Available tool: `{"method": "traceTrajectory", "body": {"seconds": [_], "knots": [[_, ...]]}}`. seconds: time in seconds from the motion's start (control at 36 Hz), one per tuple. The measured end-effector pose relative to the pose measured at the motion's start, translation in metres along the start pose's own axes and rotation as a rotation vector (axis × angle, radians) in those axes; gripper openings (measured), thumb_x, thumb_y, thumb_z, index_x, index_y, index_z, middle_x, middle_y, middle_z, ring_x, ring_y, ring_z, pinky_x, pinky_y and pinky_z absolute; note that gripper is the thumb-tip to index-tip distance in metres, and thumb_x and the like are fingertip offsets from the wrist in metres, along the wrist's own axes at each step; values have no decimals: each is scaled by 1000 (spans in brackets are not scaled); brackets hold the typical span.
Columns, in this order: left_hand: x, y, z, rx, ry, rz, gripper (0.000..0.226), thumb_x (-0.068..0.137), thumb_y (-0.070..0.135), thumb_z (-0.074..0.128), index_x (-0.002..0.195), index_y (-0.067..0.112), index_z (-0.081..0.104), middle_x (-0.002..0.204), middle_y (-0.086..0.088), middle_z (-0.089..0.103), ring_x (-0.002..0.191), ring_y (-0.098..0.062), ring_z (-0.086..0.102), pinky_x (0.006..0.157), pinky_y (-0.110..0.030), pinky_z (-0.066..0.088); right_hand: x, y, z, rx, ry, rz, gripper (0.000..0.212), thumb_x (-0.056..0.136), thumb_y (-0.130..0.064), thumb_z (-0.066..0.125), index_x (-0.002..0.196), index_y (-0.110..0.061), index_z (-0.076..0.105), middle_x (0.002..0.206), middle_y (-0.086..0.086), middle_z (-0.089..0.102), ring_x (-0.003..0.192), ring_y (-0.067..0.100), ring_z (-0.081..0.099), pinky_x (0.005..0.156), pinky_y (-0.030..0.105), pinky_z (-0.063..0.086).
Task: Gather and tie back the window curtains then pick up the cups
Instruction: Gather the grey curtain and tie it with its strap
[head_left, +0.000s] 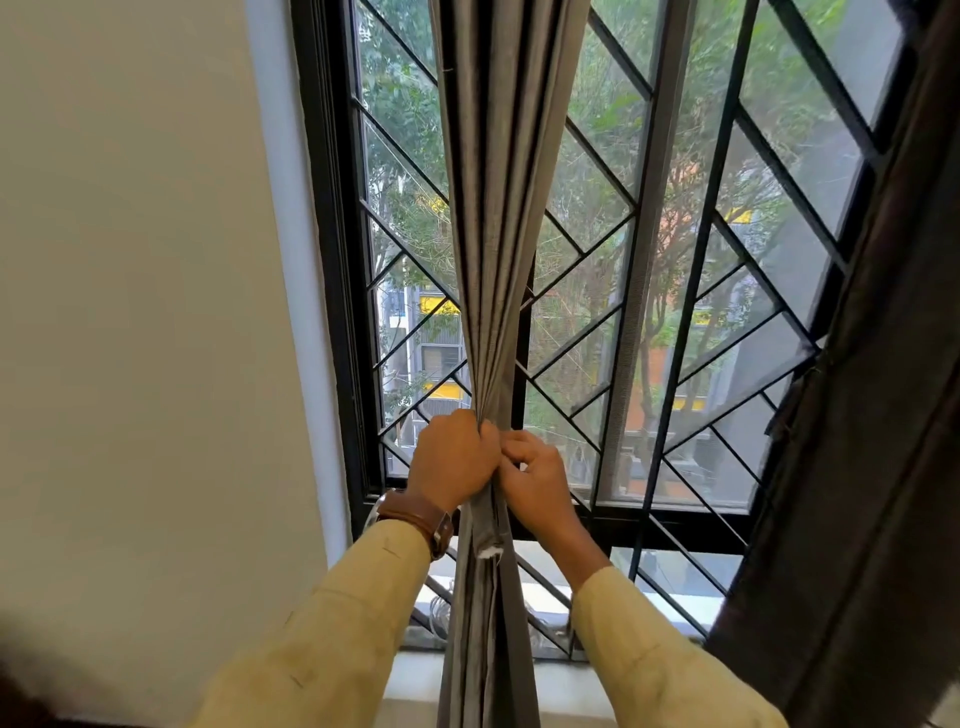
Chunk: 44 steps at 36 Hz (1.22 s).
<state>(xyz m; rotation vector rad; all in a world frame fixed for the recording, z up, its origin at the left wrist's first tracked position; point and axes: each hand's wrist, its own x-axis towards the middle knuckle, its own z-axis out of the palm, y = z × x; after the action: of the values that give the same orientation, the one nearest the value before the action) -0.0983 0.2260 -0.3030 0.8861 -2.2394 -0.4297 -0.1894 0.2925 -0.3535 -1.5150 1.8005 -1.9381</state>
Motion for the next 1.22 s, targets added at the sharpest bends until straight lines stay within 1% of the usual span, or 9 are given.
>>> {"method": "traceTrajectory", "body": {"seconds": [0.36,0.44,0.58,0.64,0.78,0.83,0.94,1.06,1.22], "knots": [[-11,2,-6,41,38,21,32,95,29,45,84,5,62,80,-14,64,75,-29,61,70,-41,53,13,1,-8,36,2,215,31,83,-17,62,53,-10,67,61,18,63,58,25,57,59,40,49],[-16,5,-7,38,48,30,32,96,30,44,88,6,63,80,-11,65,75,-27,62,71,-40,54,23,1,-12,41,79,305,31,89,-8,64,71,-31,76,76,3,75,82,27,72,73,41,60],[-21,4,-8,19,54,15,36,95,34,43,88,8,66,78,-10,66,72,-27,64,71,-41,56,40,-5,-16,91,82,350,32,93,-4,63,122,-16,66,104,-6,68,99,17,65,92,43,56],[-23,4,-9,14,47,4,36,95,35,43,88,9,66,77,-9,66,70,-27,64,70,-42,57,41,-16,-17,169,63,349,37,95,2,58,122,-23,59,99,-10,65,92,9,62,85,34,54],[-26,5,-13,15,35,18,34,96,33,42,90,9,66,78,-9,66,72,-25,64,74,-41,56,47,-14,-18,221,-23,434,47,98,-1,55,142,-12,49,112,20,68,90,16,70,71,34,60],[-26,3,-14,19,39,14,34,96,33,42,90,9,66,78,-9,66,72,-25,63,73,-42,56,47,-10,-16,250,-19,423,39,96,-1,57,133,-13,60,99,13,72,77,7,72,61,21,57],[-26,0,-15,23,46,-6,35,96,35,42,90,10,66,79,-8,65,72,-25,63,73,-41,57,46,-4,-16,221,7,399,21,94,-3,62,111,-10,73,95,5,77,84,11,74,77,32,62],[-24,-1,-15,64,64,-4,34,96,33,42,90,8,65,82,-11,65,77,-28,62,72,-39,54,46,-3,-18,179,107,397,10,91,-6,66,95,-7,76,90,9,76,83,17,72,60,20,53],[-21,2,-14,134,84,-24,32,96,29,41,91,5,62,88,-14,64,80,-30,59,65,-33,38,41,6,-23,54,252,355,24,85,-10,73,62,-6,67,55,0,59,55,14,51,58,31,46]]}}
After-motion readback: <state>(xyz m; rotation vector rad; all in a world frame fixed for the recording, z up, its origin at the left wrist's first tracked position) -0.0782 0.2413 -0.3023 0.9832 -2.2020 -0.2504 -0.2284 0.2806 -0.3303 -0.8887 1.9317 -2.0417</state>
